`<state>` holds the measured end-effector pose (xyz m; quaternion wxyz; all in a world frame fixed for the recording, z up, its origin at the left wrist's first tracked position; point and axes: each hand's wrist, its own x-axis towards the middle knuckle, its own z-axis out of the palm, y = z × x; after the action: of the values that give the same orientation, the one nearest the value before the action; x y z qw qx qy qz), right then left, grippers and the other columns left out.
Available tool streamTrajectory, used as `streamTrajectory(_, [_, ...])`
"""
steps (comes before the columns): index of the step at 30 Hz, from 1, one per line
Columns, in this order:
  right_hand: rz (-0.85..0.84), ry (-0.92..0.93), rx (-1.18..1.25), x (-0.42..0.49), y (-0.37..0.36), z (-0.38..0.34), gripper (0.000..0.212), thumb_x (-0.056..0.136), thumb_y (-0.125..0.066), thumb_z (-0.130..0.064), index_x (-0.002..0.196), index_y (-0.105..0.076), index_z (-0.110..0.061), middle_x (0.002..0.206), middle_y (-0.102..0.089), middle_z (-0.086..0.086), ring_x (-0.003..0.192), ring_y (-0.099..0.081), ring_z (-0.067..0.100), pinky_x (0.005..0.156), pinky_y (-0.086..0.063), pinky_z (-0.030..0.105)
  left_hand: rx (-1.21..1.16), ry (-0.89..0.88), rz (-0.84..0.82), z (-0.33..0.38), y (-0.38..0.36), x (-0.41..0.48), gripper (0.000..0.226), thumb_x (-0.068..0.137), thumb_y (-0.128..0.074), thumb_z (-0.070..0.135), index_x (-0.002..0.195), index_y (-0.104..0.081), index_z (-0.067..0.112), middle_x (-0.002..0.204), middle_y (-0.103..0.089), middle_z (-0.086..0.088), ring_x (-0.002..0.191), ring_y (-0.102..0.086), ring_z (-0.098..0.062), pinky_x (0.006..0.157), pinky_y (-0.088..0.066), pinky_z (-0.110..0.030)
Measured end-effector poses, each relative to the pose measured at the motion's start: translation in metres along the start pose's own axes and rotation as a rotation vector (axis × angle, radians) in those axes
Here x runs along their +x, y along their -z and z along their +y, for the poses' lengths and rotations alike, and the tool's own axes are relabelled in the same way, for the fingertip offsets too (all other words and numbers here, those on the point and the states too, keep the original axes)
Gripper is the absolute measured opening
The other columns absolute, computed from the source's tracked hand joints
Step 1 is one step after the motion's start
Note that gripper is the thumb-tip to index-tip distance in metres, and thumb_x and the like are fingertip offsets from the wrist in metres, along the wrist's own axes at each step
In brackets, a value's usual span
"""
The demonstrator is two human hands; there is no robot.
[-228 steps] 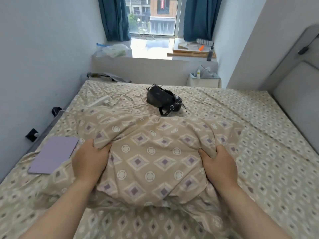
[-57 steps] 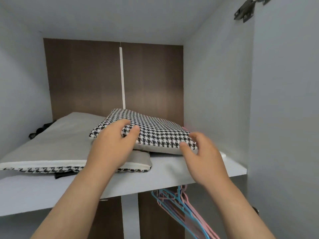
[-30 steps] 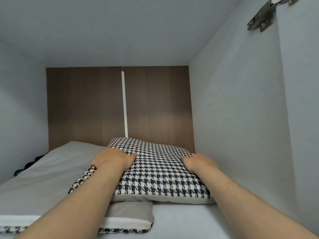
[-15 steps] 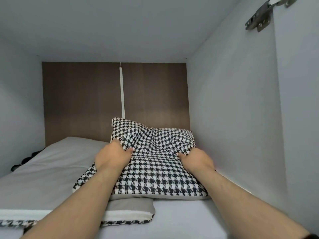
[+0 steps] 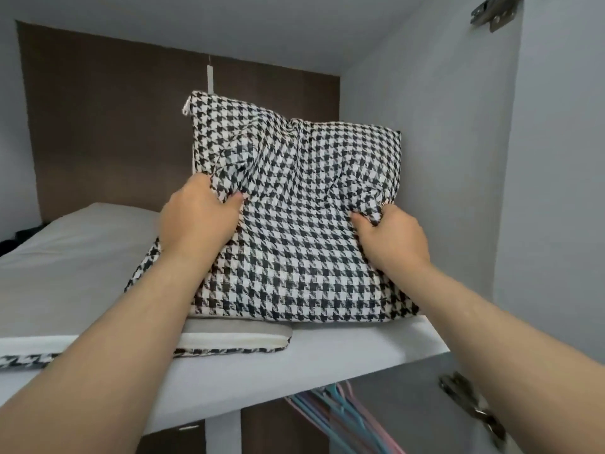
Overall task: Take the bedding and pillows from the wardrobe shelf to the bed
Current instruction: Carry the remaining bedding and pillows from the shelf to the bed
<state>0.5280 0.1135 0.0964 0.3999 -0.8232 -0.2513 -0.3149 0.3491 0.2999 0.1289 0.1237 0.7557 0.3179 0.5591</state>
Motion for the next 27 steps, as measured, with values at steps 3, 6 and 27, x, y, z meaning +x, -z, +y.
streamTrajectory(3, [0.044,0.001,0.004,-0.010,0.028,-0.005,0.046,0.088,-0.051,-0.060,0.083,-0.051,-0.014,0.070,-0.060,0.002,0.062,-0.057,0.019,0.048,-0.036,0.029,-0.014,-0.022,0.035,0.011,0.018,-0.004,0.040,0.085,-0.061,0.050,0.084,-0.048,0.013,0.067,-0.052,0.000,0.057,-0.044,-0.014,0.049,-0.032,-0.030])
streamTrajectory(6, [0.072,-0.009,-0.006,-0.033,0.057,-0.006,0.046,0.088,-0.053,-0.058,0.080,-0.049,-0.013,0.070,-0.057,0.002,0.060,-0.052,0.018,0.047,-0.032,0.030,-0.028,-0.039,0.039,0.020,0.041,-0.023,0.042,0.084,-0.062,0.050,0.084,-0.049,0.011,0.068,-0.052,-0.002,0.057,-0.044,-0.016,0.050,-0.033,-0.031])
streamTrajectory(27, [-0.093,-0.210,0.193,-0.317,0.248,0.082,0.040,0.079,-0.055,-0.063,0.078,-0.052,-0.023,0.063,-0.067,-0.003,0.056,-0.065,0.018,0.059,-0.056,0.039,-0.198,0.201,-0.084,0.061,0.200,-0.340,0.035,0.081,-0.067,0.044,0.085,-0.051,0.013,0.069,-0.056,-0.004,0.059,-0.051,-0.020,0.053,-0.041,-0.032])
